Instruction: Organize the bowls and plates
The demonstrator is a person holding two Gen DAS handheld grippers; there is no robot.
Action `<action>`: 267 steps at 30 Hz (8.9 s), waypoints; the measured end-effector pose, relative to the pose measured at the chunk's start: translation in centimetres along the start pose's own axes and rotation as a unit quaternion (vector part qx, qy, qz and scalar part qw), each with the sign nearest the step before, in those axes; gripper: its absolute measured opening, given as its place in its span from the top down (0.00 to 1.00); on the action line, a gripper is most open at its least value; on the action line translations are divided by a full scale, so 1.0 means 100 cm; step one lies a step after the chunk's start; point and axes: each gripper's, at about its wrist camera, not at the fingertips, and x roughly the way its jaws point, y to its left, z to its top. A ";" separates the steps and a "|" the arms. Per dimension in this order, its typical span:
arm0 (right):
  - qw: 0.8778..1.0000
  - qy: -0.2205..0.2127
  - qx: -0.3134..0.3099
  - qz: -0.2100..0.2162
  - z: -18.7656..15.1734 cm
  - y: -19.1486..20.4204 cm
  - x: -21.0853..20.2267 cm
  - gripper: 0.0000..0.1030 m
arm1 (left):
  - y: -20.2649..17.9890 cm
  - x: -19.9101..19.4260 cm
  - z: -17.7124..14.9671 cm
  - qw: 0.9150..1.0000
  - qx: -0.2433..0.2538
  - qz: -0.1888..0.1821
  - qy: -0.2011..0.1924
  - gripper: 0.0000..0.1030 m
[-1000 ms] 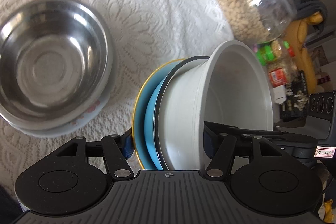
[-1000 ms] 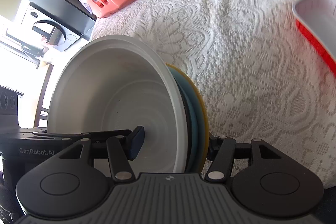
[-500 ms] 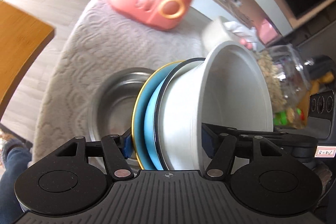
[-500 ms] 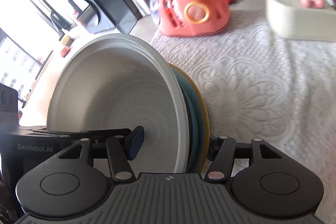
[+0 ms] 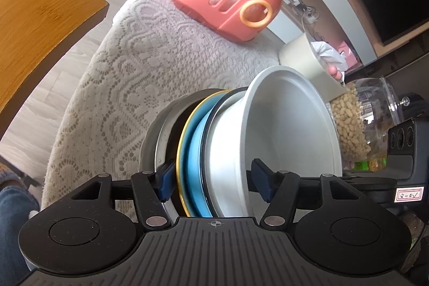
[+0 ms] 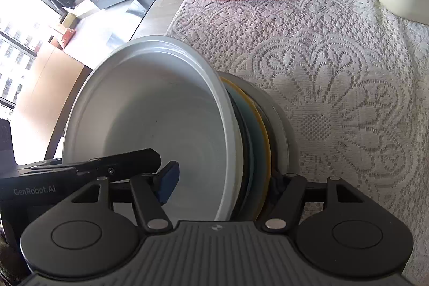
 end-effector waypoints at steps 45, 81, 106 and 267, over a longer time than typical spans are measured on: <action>0.996 -0.086 -0.017 -0.030 -0.028 0.011 -0.050 0.45 | -0.018 -0.049 0.005 0.993 0.033 0.030 -0.110 0.53; 0.990 -0.141 -0.009 -0.019 -0.022 0.013 -0.059 0.46 | -0.003 -0.054 0.008 0.986 -0.017 -0.088 -0.140 0.56; 0.949 -0.282 0.052 -0.131 -0.080 -0.092 -0.126 0.46 | -0.120 -0.049 -0.006 0.976 0.091 -0.012 -0.198 0.56; 0.961 -0.192 0.175 -0.097 -0.189 -0.167 -0.075 0.72 | -0.163 0.124 -0.127 0.953 0.251 0.031 0.167 0.78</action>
